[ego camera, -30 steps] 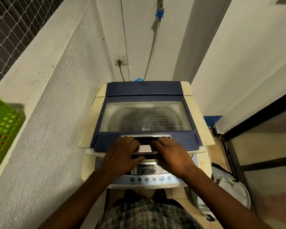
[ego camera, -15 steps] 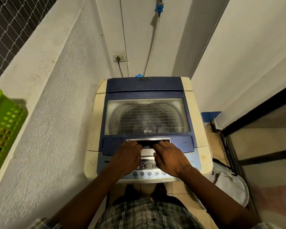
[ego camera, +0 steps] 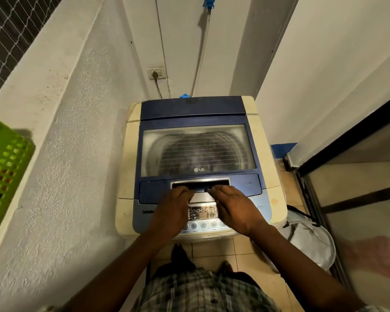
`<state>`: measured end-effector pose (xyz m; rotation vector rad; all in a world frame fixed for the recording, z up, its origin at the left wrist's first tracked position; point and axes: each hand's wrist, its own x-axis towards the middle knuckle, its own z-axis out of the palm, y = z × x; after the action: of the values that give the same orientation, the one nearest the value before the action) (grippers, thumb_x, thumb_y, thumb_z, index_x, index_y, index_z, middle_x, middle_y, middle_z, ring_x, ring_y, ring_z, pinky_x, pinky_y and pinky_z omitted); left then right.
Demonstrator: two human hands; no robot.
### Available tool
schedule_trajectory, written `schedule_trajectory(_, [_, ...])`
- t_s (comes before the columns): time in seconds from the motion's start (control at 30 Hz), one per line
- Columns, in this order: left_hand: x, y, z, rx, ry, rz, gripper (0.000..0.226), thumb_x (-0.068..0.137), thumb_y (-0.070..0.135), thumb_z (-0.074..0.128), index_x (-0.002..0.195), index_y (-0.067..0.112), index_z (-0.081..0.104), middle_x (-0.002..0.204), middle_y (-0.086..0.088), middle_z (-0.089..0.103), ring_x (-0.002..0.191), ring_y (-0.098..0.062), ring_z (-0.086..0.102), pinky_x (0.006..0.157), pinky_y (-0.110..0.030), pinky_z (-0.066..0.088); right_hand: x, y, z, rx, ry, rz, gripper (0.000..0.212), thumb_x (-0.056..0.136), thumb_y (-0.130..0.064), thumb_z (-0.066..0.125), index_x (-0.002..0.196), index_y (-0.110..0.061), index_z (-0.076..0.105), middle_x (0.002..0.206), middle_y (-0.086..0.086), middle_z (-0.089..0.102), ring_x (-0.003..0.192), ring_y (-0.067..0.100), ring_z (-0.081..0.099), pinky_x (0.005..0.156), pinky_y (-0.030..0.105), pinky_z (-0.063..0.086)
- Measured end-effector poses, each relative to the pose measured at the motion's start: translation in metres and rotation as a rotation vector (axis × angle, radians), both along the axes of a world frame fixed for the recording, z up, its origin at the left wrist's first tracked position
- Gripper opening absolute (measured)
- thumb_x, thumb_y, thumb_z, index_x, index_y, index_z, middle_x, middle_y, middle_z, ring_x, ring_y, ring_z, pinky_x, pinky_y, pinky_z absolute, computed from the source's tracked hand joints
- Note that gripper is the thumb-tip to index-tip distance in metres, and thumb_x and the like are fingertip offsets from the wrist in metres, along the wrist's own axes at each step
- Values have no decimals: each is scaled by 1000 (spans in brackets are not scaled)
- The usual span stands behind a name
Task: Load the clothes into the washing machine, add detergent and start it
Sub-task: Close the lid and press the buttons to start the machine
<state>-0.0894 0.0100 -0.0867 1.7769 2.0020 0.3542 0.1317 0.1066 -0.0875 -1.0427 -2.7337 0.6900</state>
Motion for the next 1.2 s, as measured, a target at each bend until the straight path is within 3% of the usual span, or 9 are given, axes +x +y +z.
schedule_trajectory(0.1, [10,-27,5,49,24,83,65,78,14,79,139,20,59,140,1,54,128,-21,51,110,-38,46,33,-9,6,-20,100,-239,45,102,-16,55,146,-25,56,135,-1,61,118,21,58,85,35,56])
schedule_trajectory(0.23, [30,-61,-1,92,79,223,49,88,18,67,136,20,61,133,-2,60,119,-23,57,103,-40,49,87,-23,-1,-36,103,-451,32,106,-19,54,137,-24,60,118,1,62,108,22,62,81,34,54])
schedule_trajectory(0.37, [59,-84,-6,108,87,288,46,87,17,68,132,21,63,122,-4,59,110,-24,58,91,-36,49,117,-36,-9,-4,10,-349,37,101,-12,59,138,-17,59,111,8,62,103,28,62,79,42,57])
schedule_trajectory(0.63, [96,-106,1,33,52,363,53,92,25,64,144,27,53,128,-1,57,115,-21,57,94,-35,54,120,-37,-12,92,-96,-201,58,99,-13,60,155,-24,48,114,7,56,100,25,56,66,34,53])
schedule_trajectory(0.9, [100,-116,7,21,52,402,49,92,23,65,140,24,57,127,-3,60,115,-22,60,94,-37,53,114,-42,-11,130,-170,-218,57,97,-11,62,151,-25,48,114,7,53,98,23,53,68,33,54])
schedule_trajectory(1.2, [87,-115,9,6,80,336,50,92,27,62,141,25,55,125,-1,59,113,-20,60,93,-35,54,109,-47,-7,114,-189,-265,53,99,-9,59,149,-23,51,113,8,54,100,27,55,65,32,44])
